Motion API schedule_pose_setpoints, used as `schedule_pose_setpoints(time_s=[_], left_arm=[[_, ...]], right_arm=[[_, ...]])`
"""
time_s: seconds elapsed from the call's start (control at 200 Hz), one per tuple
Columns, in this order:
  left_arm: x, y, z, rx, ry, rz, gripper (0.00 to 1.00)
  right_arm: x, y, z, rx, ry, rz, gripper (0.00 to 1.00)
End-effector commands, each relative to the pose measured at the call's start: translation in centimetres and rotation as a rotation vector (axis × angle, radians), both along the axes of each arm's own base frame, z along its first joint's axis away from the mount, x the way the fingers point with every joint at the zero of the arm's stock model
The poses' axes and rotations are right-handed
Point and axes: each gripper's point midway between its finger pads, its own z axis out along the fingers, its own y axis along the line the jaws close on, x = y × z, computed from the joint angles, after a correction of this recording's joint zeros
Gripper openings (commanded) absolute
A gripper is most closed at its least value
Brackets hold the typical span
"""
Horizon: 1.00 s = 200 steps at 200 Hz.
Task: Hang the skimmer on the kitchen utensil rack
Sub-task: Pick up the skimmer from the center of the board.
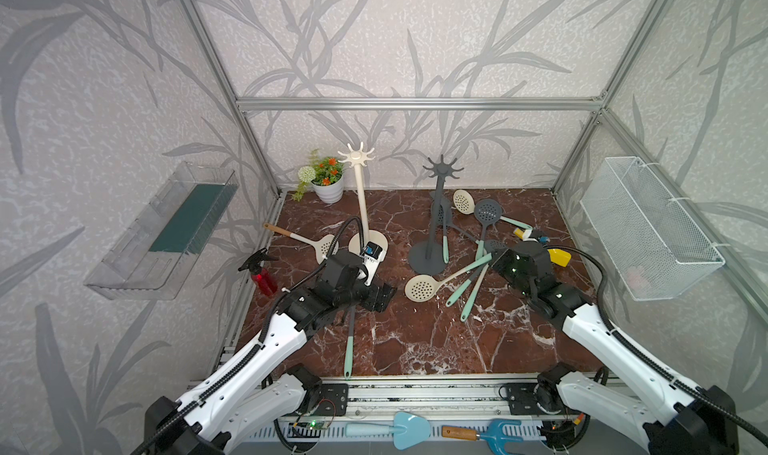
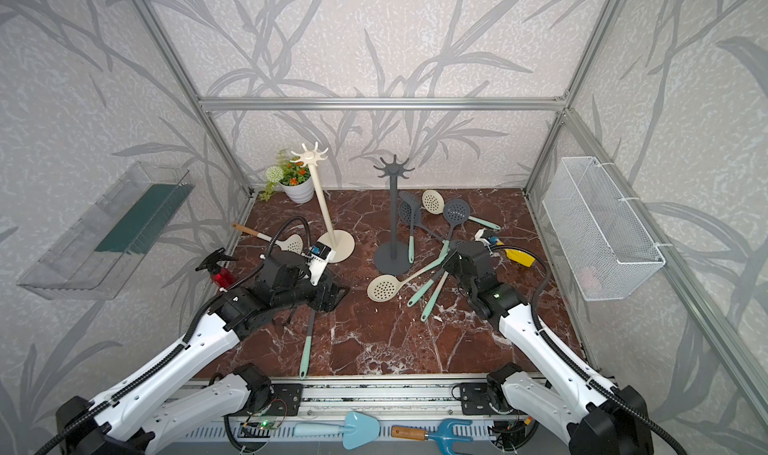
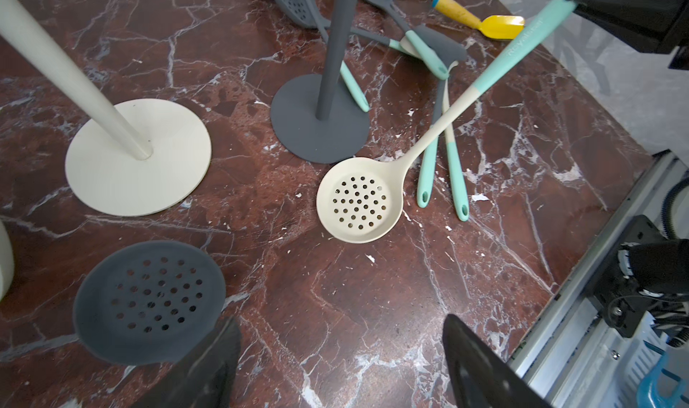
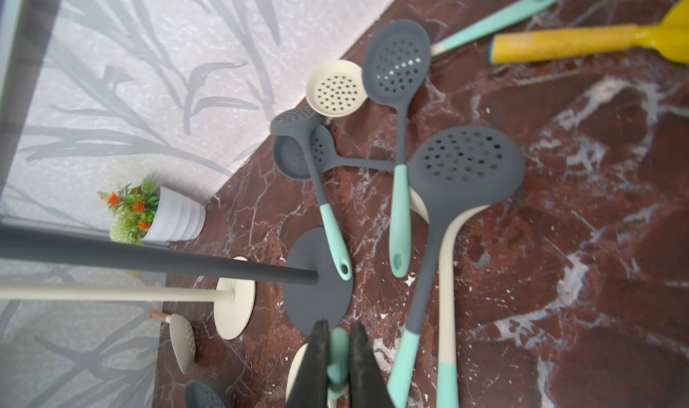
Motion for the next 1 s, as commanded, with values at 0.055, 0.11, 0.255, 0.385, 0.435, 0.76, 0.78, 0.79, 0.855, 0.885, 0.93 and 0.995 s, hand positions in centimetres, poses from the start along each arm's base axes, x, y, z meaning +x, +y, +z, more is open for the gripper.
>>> schedule_pose_setpoints(time_s=[0.055,0.11,0.255,0.385,0.435,0.76,0.78,0.79,0.855,0.885,0.93,0.995], left_arm=[[-0.3,-2.0,1.8,-0.069,-0.065,-0.092,0.83],[-0.2,-2.6,2.1,-0.084,-0.079,-0.099,0.82],[0.1,-4.8,2.9,-0.119,-0.130,-0.128,0.80],[0.4,-7.1,3.2,-0.140,-0.202,-0.147,0.78],[0.6,-7.9,3.0,-0.138,-0.228,-0.145,0.77],[1.8,-12.1,2.7,-0.148,-0.446,-0.085,0.71],[1.8,-12.3,2.6,-0.156,-0.453,-0.083,0.70],[1.8,-12.4,2.7,-0.163,-0.458,-0.082,0.70],[1.9,-13.2,2.9,-0.196,-0.482,-0.079,0.70],[1.9,-13.6,2.9,-0.204,-0.489,-0.085,0.70],[1.8,-14.3,3.0,-0.214,-0.500,-0.098,0.70],[1.8,-15.3,2.8,-0.216,-0.511,-0.121,0.69]], right_arm=[[0.0,2.2,5.8,-0.138,-0.192,0.184,0.00],[-0.3,3.0,6.8,-0.179,-0.227,0.234,0.00],[-1.1,4.8,8.4,-0.215,-0.279,0.314,0.00],[-1.8,5.8,9.1,-0.233,-0.282,0.351,0.00],[-2.1,6.1,9.5,-0.237,-0.287,0.361,0.00],[-4.0,5.3,11.3,-0.231,-0.258,0.343,0.00],[-4.2,5.2,11.5,-0.229,-0.258,0.340,0.00],[-4.2,5.1,11.6,-0.228,-0.258,0.339,0.00],[-4.5,5.2,11.9,-0.223,-0.264,0.346,0.00],[-4.7,5.3,12.0,-0.222,-0.265,0.349,0.00],[-4.8,5.4,12.1,-0.223,-0.264,0.358,0.00],[-5.1,5.6,12.1,-0.223,-0.261,0.367,0.00]])
